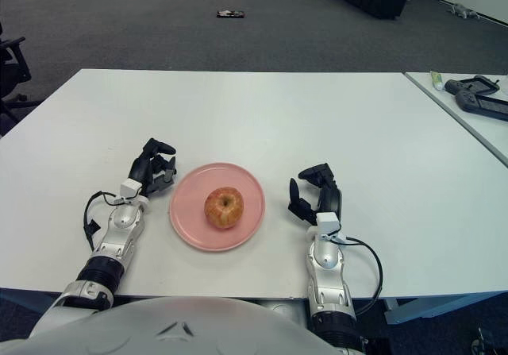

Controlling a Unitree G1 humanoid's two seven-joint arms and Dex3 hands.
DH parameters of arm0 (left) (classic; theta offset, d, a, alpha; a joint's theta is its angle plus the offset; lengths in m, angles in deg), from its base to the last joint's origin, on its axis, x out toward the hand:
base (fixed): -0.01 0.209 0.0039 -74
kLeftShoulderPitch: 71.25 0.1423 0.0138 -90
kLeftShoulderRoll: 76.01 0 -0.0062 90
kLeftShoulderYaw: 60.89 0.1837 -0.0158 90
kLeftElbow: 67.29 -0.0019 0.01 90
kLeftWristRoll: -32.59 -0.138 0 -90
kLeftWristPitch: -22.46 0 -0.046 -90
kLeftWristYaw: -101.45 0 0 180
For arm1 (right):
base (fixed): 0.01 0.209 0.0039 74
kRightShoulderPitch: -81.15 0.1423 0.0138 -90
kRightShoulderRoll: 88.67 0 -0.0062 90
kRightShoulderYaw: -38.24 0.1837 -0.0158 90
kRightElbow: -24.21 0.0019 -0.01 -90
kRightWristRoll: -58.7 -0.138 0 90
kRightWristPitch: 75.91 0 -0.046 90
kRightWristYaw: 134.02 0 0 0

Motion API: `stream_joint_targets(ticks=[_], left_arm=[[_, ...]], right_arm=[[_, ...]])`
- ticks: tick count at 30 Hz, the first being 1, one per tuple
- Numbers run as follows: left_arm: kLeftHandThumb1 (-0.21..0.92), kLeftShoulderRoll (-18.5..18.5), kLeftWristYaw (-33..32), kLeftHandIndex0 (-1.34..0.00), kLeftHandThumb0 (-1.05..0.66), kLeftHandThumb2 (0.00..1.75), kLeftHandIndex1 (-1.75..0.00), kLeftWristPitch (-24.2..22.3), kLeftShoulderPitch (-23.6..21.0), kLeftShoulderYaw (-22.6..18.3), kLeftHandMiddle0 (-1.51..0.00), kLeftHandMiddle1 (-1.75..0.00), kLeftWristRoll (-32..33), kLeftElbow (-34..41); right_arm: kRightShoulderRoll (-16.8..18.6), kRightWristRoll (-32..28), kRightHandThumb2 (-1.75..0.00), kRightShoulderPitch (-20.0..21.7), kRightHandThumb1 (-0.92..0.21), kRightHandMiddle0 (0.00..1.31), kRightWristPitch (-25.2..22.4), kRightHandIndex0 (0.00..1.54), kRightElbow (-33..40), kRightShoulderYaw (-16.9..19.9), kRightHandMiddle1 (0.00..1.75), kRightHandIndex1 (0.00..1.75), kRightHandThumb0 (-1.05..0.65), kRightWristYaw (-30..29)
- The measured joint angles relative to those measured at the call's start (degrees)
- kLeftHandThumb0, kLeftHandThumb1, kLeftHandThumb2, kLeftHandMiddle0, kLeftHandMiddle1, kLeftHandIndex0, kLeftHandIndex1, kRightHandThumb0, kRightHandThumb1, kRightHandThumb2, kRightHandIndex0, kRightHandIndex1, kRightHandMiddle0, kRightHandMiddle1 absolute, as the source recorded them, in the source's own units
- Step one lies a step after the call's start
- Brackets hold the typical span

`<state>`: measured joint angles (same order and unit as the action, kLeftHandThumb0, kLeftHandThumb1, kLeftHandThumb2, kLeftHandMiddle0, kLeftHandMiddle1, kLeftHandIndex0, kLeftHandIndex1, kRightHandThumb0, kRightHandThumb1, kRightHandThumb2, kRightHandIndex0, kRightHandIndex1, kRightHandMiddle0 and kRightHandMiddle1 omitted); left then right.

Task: Put the apple into the plate.

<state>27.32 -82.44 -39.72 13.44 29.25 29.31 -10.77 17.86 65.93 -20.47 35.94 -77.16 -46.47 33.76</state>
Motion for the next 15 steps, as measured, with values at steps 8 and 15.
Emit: stream_joint_targets(ticks=[8,15], left_arm=[[0.7,1.1,-0.2,-0.33,-0.38,0.84,-1.75,-3.1,2.9,-1.0,-0.6,-1.75,0.9,5.1],[0.7,2.2,-0.7,-0.33,-0.38,0.84,-1.75,-4.3,5.0,-2.2,-0.57,-1.75,1.7,8.4]], right_arm=[[0.1,-0.9,-0.92,0.0,-0.63,0.37,0.0,0.63,0.1,-0.1,1.75,1.46,-0.39,0.7],[0.1,-1.0,-0.92,-0.1,-0.64,0.37,0.0,0.63,0.3,-0.3,1.75,1.44,-0.39,0.9]])
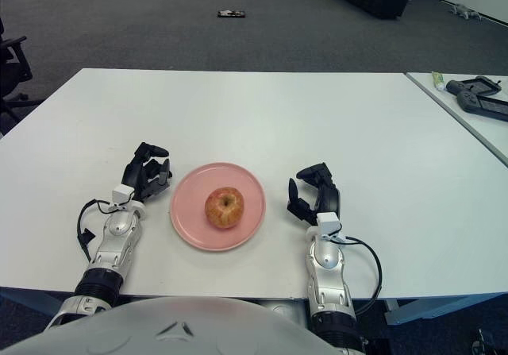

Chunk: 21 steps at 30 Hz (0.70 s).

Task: Put the apple into the plate.

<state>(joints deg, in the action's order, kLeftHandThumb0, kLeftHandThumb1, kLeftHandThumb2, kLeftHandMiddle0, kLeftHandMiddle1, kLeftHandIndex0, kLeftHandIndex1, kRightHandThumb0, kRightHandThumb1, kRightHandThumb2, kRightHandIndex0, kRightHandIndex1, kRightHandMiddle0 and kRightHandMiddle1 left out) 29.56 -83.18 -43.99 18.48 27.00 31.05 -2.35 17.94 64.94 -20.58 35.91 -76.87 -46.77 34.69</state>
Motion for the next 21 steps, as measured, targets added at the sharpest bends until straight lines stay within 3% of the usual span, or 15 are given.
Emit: stream_joint_targets(ticks=[21], left_arm=[[0.66,-0.2,-1.5,-0.35,-0.39,0.89,-1.75,-2.5,3.6,-1.4,-0.61,-1.75,-0.8,6.2]], right_arm=[[0.2,-1.0,-0.91,-0.6,-0.64,0.37,-0.5,0.64,1.1,-0.8,1.75,1.43,-0.39,1.8]])
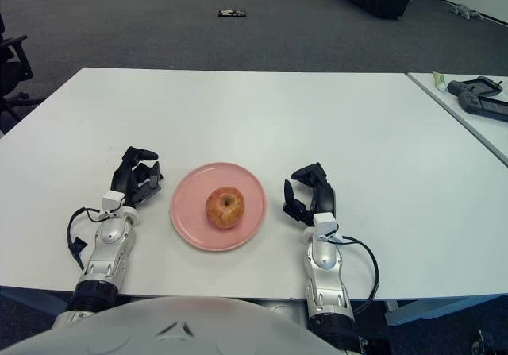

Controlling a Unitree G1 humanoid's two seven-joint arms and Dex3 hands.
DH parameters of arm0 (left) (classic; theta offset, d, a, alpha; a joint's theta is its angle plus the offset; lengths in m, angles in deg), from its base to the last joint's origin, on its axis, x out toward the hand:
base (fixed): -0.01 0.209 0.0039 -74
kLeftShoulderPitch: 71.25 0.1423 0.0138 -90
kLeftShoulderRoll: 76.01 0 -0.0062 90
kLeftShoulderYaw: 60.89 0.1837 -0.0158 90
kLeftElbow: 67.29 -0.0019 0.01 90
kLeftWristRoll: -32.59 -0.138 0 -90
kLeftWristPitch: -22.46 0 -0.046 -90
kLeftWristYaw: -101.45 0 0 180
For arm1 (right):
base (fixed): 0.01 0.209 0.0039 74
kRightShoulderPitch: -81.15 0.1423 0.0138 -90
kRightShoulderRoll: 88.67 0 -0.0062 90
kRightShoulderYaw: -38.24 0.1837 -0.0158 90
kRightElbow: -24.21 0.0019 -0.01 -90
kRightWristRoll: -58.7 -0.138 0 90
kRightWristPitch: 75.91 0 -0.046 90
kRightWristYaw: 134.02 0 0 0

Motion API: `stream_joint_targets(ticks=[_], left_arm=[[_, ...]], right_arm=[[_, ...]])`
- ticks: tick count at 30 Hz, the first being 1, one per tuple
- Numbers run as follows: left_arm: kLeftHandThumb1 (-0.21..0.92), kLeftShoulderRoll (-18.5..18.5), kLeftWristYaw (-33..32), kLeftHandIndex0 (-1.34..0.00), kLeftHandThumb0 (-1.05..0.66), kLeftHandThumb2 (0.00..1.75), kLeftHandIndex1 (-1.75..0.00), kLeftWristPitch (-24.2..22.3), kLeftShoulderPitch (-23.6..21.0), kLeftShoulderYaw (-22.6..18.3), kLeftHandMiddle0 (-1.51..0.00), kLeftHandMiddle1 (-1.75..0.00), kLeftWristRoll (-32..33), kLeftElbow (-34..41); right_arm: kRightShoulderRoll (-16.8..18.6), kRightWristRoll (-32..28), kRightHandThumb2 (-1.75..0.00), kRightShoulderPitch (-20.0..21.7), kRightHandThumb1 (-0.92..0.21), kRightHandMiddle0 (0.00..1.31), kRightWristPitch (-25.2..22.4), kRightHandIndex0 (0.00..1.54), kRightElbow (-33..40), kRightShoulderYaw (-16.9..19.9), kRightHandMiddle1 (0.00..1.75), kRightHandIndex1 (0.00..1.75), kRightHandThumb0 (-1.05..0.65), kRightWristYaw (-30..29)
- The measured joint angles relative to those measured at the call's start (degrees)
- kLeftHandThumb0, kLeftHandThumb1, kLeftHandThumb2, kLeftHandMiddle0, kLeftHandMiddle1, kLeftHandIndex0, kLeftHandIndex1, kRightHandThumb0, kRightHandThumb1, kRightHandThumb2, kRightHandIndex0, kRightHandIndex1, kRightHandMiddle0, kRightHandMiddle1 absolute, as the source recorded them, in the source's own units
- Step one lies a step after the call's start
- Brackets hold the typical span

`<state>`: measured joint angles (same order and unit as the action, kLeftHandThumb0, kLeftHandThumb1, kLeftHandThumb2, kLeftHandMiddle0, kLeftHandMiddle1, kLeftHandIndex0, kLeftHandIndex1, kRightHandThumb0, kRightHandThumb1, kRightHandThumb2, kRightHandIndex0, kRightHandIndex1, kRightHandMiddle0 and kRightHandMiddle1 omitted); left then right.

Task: Put the apple into the plate.

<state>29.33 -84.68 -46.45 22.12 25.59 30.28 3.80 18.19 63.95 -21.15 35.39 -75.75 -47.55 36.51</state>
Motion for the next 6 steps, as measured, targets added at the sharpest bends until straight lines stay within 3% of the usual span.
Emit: stream_joint_targets(ticks=[6], left_arm=[[0.66,-0.2,0.1,-0.36,-0.39,0.89,-1.75,-0.1,0.5,0.0,-0.62,-1.75,0.0,1.1]], right_arm=[[0.4,-0.7,-0.91,-0.2,-0.64,0.37,-0.4,0.64,0.5,0.0,1.75,1.42,-0.39,0.5]])
